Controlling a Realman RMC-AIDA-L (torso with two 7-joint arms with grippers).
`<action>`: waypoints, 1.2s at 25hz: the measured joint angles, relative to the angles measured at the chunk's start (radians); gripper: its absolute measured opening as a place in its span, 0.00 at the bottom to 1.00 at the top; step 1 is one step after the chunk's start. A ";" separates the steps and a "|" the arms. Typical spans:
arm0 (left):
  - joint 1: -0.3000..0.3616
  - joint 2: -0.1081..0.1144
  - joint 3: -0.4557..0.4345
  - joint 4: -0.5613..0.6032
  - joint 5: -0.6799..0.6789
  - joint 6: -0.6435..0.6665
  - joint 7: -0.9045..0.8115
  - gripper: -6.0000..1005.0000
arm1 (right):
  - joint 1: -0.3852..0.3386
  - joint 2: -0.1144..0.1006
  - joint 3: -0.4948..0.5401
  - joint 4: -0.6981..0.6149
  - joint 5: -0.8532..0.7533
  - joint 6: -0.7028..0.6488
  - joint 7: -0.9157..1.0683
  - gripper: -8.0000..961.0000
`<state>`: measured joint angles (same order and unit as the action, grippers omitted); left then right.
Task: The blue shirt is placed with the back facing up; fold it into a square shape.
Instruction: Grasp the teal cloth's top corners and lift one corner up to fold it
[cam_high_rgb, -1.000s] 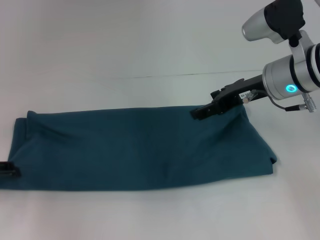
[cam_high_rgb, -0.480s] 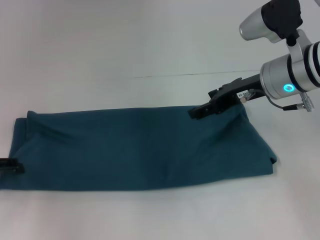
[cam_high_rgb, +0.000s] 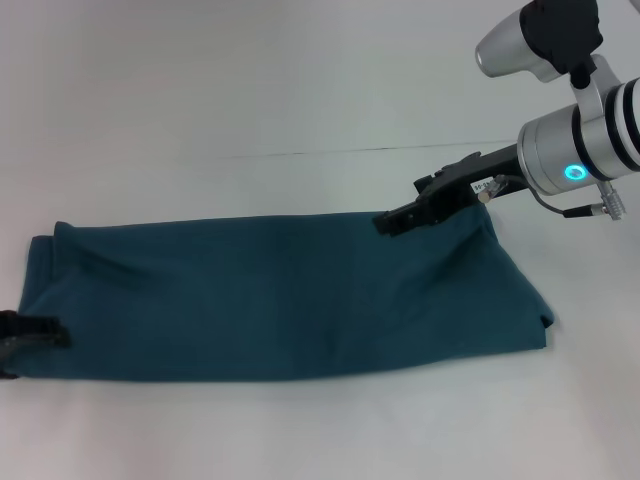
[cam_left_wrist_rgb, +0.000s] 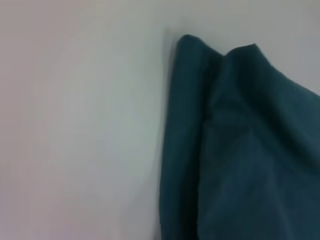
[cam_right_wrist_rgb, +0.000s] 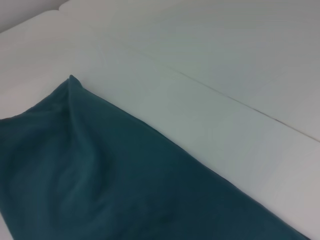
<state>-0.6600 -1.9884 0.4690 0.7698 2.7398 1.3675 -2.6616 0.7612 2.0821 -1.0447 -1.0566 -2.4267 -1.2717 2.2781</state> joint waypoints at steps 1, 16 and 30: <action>-0.001 -0.001 -0.001 -0.001 -0.003 -0.002 0.006 0.94 | -0.001 0.000 0.000 -0.002 0.000 -0.001 0.001 0.97; -0.004 -0.005 0.001 -0.012 -0.016 -0.015 0.074 0.41 | -0.008 0.004 -0.003 -0.007 -0.001 -0.008 0.001 0.97; -0.018 0.005 -0.003 0.019 -0.090 0.060 0.121 0.07 | -0.082 0.016 -0.035 0.032 0.126 0.184 -0.070 0.92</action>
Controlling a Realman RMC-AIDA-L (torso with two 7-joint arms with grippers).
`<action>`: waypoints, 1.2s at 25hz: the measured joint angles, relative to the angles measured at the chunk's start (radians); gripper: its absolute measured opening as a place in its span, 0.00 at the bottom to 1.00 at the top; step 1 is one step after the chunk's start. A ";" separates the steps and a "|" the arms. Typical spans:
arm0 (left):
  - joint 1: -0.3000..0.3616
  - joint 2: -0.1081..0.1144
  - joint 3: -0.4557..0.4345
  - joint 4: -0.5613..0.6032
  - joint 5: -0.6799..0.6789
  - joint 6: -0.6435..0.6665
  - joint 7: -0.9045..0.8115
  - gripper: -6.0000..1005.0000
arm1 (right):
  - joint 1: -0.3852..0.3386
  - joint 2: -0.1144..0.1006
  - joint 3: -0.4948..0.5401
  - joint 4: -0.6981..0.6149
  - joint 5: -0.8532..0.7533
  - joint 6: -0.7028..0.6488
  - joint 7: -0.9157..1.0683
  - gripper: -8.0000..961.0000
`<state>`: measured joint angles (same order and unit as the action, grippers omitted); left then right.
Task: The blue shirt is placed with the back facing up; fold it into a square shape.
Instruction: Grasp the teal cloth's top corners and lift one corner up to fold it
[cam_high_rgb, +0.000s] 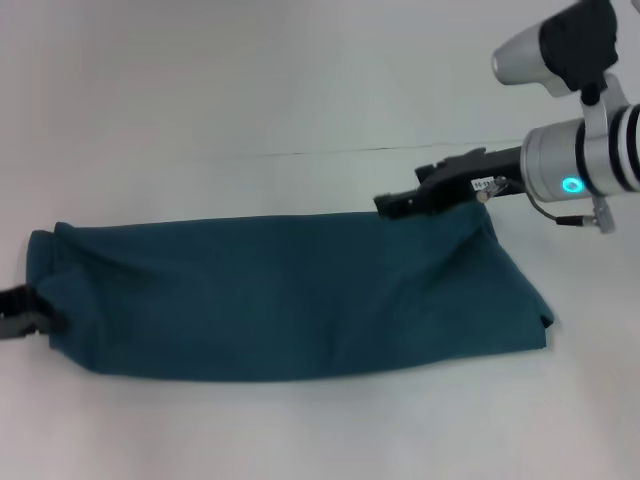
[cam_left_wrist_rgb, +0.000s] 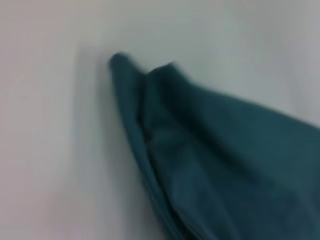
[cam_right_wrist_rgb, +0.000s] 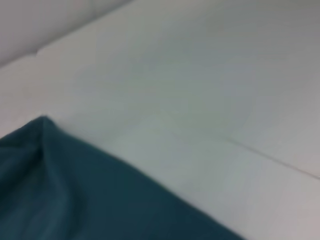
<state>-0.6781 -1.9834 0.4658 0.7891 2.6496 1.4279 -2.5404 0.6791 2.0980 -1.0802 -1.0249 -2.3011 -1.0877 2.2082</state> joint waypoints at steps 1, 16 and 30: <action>-0.001 0.005 -0.001 0.019 -0.020 0.022 0.001 0.07 | -0.014 0.000 -0.007 0.023 0.053 0.042 -0.032 0.92; -0.101 0.068 -0.007 0.089 -0.137 0.146 -0.009 0.07 | -0.077 0.011 -0.095 0.587 1.051 0.249 -1.115 0.43; -0.179 0.107 -0.001 0.122 -0.229 0.283 0.007 0.07 | 0.154 0.025 -0.155 0.944 1.262 0.263 -1.455 0.01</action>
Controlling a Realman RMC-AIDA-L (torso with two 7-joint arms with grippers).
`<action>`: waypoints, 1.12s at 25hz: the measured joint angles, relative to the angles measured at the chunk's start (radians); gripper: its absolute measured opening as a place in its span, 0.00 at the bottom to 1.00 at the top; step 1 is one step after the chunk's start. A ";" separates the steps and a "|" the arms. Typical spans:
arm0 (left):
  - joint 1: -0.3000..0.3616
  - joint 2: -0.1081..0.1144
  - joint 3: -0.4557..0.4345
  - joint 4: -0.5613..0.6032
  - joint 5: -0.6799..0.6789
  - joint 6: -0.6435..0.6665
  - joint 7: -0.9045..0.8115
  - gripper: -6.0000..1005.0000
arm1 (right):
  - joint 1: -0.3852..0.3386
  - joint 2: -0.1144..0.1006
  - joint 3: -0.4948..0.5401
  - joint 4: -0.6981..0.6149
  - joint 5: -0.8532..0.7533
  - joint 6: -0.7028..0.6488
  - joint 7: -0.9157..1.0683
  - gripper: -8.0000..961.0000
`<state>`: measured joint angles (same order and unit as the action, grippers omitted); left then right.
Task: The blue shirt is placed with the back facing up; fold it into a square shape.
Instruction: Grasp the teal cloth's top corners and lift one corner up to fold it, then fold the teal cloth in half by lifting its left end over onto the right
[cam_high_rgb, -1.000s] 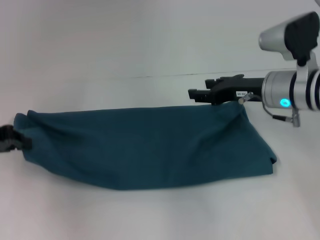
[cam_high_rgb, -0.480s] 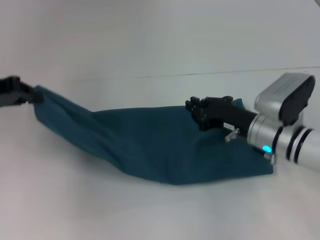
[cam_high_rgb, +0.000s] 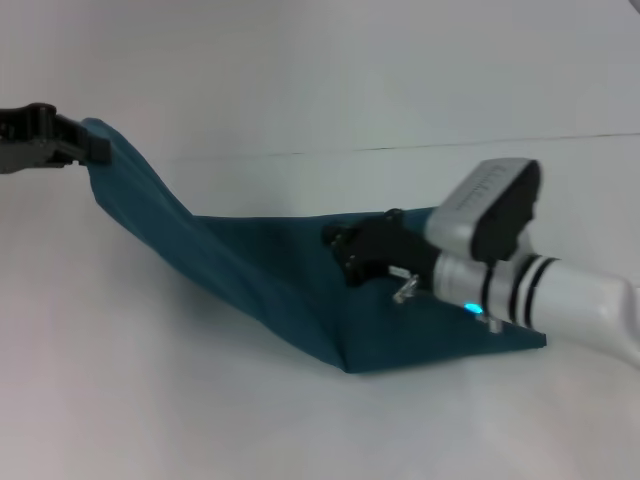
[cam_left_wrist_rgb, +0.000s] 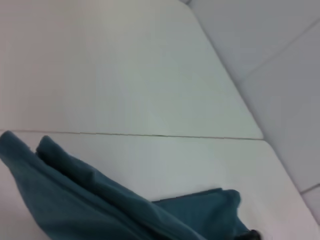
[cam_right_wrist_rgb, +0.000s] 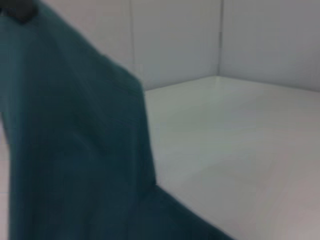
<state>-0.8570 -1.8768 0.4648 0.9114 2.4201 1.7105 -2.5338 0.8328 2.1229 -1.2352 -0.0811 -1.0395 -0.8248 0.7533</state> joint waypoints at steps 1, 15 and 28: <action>-0.002 0.000 0.002 0.015 -0.004 0.015 0.002 0.07 | 0.021 0.000 -0.005 0.019 -0.008 0.006 -0.001 0.01; -0.008 0.001 0.022 0.080 -0.001 0.092 -0.004 0.07 | 0.149 0.000 -0.096 0.066 -0.299 -0.112 0.189 0.01; -0.008 -0.007 0.065 0.071 -0.002 0.091 0.003 0.07 | -0.079 -0.026 0.046 -0.167 -0.270 -0.091 0.396 0.01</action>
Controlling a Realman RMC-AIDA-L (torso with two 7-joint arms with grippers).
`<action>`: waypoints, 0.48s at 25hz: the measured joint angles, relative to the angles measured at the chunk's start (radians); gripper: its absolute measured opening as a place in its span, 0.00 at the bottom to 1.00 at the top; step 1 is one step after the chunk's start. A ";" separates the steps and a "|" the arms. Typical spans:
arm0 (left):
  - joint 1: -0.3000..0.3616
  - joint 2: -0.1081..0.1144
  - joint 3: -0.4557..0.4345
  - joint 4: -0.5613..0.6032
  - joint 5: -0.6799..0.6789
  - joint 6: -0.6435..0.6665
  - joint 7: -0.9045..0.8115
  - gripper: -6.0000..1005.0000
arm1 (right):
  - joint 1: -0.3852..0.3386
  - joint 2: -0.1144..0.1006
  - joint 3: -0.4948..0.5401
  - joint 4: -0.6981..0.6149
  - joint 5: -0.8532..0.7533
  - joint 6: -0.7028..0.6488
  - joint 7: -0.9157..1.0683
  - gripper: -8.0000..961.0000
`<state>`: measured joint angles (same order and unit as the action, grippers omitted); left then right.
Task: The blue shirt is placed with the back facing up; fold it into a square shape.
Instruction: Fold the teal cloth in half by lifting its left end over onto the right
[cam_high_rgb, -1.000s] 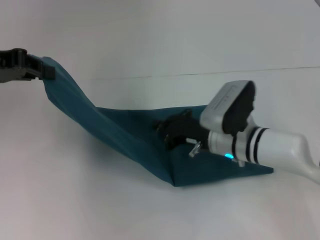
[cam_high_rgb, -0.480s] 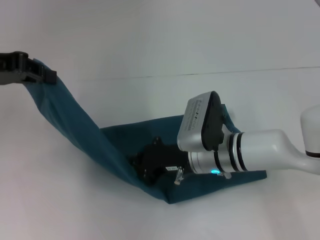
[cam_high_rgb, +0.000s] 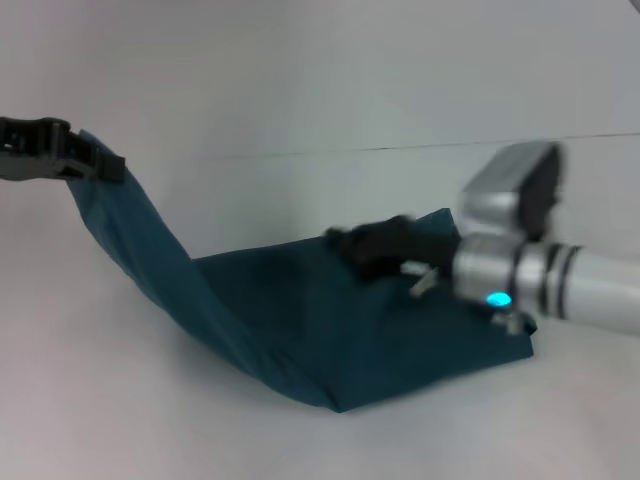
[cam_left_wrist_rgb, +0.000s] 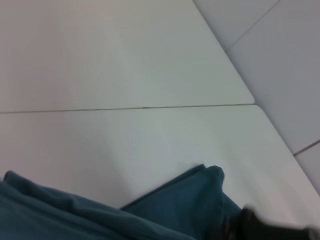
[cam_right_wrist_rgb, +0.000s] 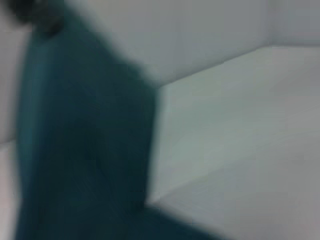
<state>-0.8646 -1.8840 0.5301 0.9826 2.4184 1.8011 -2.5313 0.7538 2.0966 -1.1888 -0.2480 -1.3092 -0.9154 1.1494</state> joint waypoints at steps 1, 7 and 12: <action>-0.005 -0.001 0.006 0.000 -0.003 -0.003 0.000 0.07 | -0.049 0.000 0.028 -0.054 0.003 0.006 0.034 0.01; -0.060 -0.014 0.069 -0.021 -0.006 -0.030 0.001 0.07 | -0.222 -0.010 0.239 -0.179 0.049 0.010 0.118 0.01; -0.130 -0.041 0.117 -0.035 -0.007 -0.054 -0.008 0.07 | -0.315 -0.027 0.382 -0.215 0.050 0.004 0.149 0.01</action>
<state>-0.9942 -1.9245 0.6471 0.9472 2.4117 1.7469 -2.5395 0.4387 2.0694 -0.8072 -0.4631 -1.2594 -0.9116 1.2984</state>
